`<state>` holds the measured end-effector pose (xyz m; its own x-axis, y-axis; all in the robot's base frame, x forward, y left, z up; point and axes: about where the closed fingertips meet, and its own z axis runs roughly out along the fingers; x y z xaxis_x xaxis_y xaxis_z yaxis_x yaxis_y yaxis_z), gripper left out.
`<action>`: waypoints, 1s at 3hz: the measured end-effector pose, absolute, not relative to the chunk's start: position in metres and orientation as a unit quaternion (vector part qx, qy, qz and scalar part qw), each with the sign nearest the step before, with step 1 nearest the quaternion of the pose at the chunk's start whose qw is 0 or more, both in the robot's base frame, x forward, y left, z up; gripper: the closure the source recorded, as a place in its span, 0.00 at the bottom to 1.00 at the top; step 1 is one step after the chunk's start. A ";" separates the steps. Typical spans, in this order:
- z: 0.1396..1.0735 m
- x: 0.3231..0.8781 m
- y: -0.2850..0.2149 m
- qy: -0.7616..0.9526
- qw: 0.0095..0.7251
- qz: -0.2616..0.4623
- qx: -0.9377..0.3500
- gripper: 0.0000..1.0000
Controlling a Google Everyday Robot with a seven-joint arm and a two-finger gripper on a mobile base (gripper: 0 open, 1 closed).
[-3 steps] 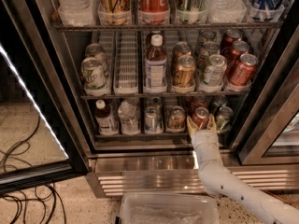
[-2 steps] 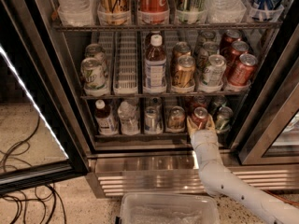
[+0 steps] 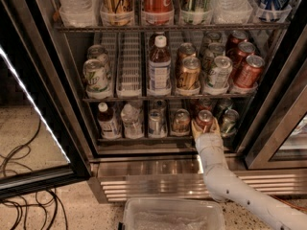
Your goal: Pick coke can from bottom shelf of fridge
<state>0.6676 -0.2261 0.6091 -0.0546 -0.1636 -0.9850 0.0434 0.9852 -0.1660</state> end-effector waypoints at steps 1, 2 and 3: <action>0.624 0.664 -0.230 0.716 0.694 -0.067 -0.025 1.00; 0.650 0.660 -0.236 0.706 0.707 -0.043 -0.009 1.00; 0.682 0.651 -0.243 0.693 0.721 -0.002 -0.006 1.00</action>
Offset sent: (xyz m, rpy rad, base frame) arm -0.0157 -0.0175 0.0710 0.1648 -0.0911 0.0216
